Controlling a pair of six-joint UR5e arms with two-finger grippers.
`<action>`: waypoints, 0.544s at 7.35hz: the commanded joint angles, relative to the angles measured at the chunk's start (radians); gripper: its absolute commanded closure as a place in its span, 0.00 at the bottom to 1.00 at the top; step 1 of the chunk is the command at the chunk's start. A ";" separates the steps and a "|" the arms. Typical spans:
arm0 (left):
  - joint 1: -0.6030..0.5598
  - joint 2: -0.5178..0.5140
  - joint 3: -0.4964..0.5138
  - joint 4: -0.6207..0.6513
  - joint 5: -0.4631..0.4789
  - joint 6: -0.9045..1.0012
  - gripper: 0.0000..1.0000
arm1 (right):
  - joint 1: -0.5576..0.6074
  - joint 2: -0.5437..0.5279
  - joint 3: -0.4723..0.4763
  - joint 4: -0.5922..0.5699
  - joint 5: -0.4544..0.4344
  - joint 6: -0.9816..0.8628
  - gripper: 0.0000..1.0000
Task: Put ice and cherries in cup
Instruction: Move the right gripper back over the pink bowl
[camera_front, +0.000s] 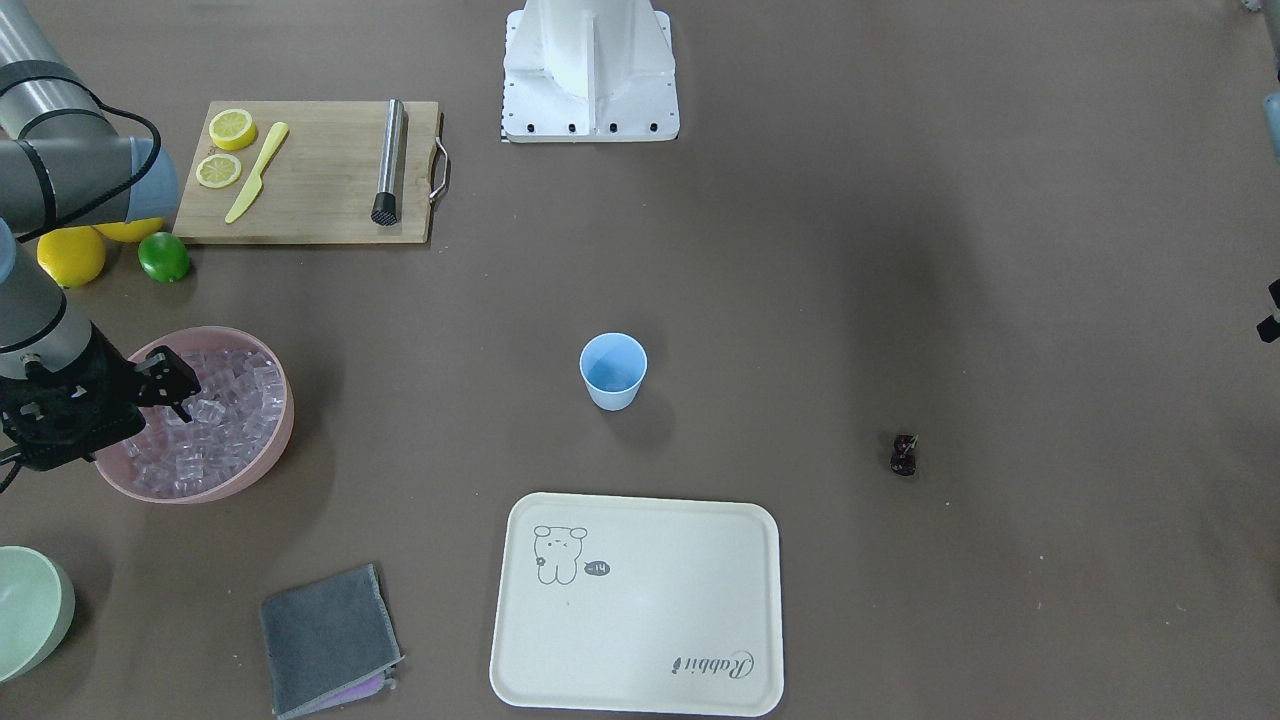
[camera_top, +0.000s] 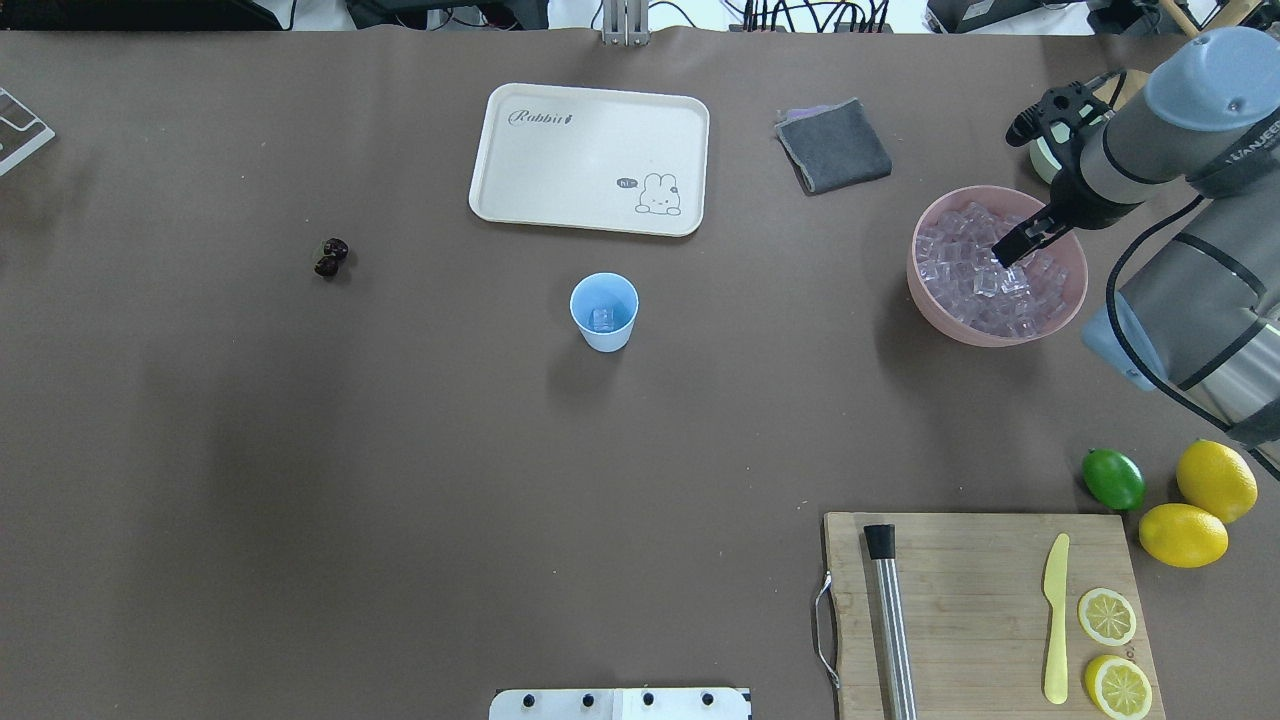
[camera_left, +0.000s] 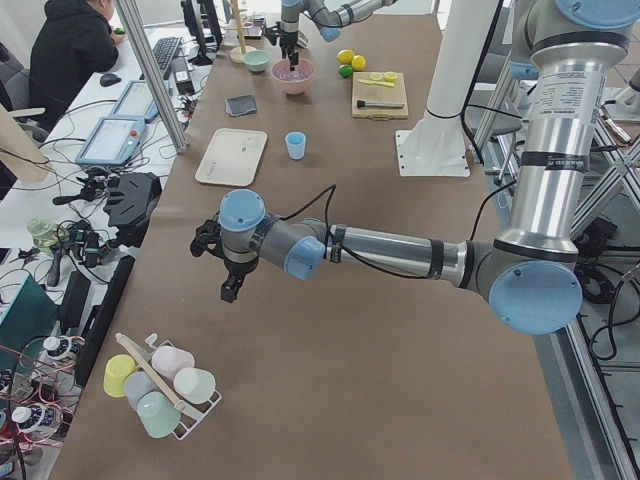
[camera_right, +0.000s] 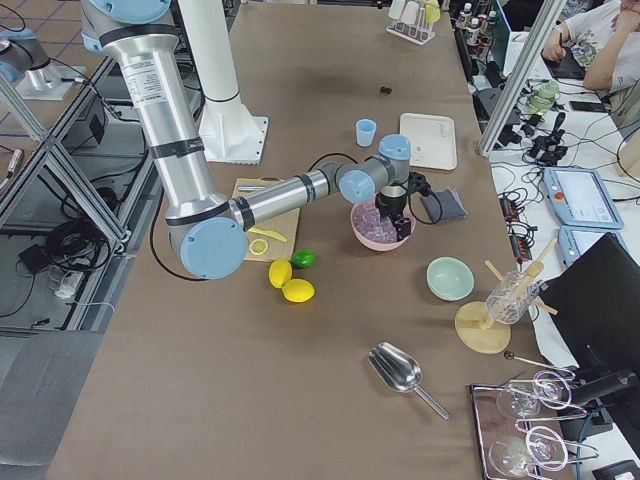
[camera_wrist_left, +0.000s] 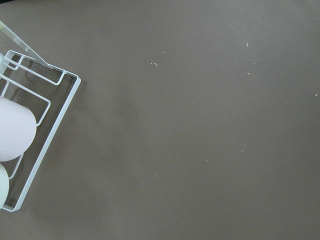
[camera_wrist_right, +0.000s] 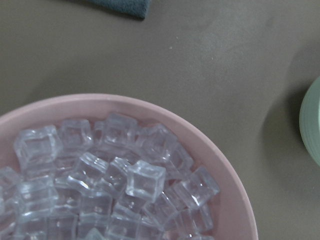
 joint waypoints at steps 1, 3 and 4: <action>0.000 0.001 0.001 -0.001 0.001 0.000 0.02 | -0.001 -0.019 0.007 0.015 -0.002 0.007 0.01; 0.002 -0.001 0.004 -0.001 0.001 0.002 0.02 | -0.001 -0.007 0.016 0.015 0.003 0.013 0.01; 0.002 -0.002 0.006 -0.001 0.001 0.002 0.02 | -0.003 -0.001 0.016 0.015 0.003 0.013 0.01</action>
